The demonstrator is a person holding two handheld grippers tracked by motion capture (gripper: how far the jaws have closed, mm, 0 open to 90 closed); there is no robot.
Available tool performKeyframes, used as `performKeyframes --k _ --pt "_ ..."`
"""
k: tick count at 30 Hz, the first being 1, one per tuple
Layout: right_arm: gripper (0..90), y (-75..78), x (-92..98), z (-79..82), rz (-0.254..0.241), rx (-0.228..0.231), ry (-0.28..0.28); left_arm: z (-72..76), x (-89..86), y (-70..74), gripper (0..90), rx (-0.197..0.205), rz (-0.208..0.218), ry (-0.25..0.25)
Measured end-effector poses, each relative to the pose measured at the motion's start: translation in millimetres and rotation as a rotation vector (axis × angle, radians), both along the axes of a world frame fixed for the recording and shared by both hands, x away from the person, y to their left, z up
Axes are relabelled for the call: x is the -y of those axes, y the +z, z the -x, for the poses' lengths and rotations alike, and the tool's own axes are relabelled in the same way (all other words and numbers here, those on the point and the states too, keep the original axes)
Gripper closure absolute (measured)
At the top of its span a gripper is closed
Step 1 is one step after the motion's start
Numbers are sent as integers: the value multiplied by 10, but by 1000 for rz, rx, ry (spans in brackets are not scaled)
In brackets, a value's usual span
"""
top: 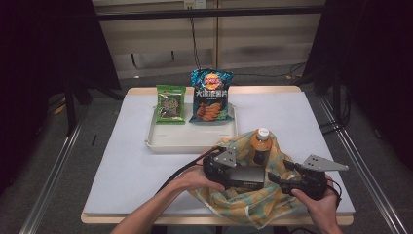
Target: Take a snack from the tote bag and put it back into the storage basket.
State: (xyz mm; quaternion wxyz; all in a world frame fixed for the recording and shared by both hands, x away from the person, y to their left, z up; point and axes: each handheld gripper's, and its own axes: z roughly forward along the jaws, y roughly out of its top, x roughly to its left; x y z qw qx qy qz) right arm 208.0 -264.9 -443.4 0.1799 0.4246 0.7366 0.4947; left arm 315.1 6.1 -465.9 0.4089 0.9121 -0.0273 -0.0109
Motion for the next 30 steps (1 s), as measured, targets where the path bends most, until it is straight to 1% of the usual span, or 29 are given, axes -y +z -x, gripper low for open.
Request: performKeyframes --k 1,3,4,5,6,8,9,11,13,15,16,18,19,20,21,22,23,24,25,26,27,29,30 --pt "309 -2 -10 -6 3 -2 2 0 0 0 349 0 0 0" --pt "313 -9 -21 -6 9 -8 -3 21 25 -33 363 15 -23 -13" --pt "315 -13 -25 -6 7 -13 -4 21 25 -33 382 15 -23 -13" --pt "318 -17 -27 -6 9 -14 -4 28 22 -19 401 16 -37 -17" --pt "325 -18 -26 -2 12 -15 -7 35 20 -16 421 10 -35 -21" --pt "337 -20 -24 -3 15 -14 -8 44 17 0 427 2 -40 -26" --pt "347 -23 -21 -4 16 -14 -9 47 19 15 432 -10 -46 -22" --pt "355 -28 -18 -5 20 -13 -4 40 25 24 435 -31 -39 -22" --pt "358 -33 -9 5 24 -14 -3 51 34 53 435 -32 -47 -18" --pt "359 -31 -1 18 17 -11 -6 77 34 84 435 -35 -43 -7" --pt "355 -26 0 30 15 -7 -11 93 29 126 436 -48 -36 1" --pt "356 -24 -2 31 16 0 -10 96 21 153 436 -50 -39 1" --pt "360 -18 -6 31 14 0 -9 95 14 175 435 -56 -31 1" --pt "403 -14 -15 27 19 2 -13 97 5 198 435 -56 -27 1" --pt "456 -11 -14 27 21 11 -17 105 -5 219 435 -56 -27 11" --pt "501 -4 -11 31 20 20 -27 109 -22 243 435 -67 -17 9" --pt "501 -4 -11 31 20 20 -27 109 -22 243 436 -67 -17 9" --pt "545 5 6 34 12 24 -26 107 -34 259 436 -65 -18 6" --pt "588 14 20 40 7 29 -31 111 -42 267 435 -72 -10 8" --pt "633 22 35 44 6 34 -32 115 -60 287 435 -73 -11 8" --pt "698 35 58 56 4 40 -33 124 -69 300 435 -74 -12 12" --pt "767 48 79 72 6 46 -32 121 -85 316 435 -70 -5 6" --pt "813 56 89 86 8 41 -36 120 -100 329 435 -70 -15 7"
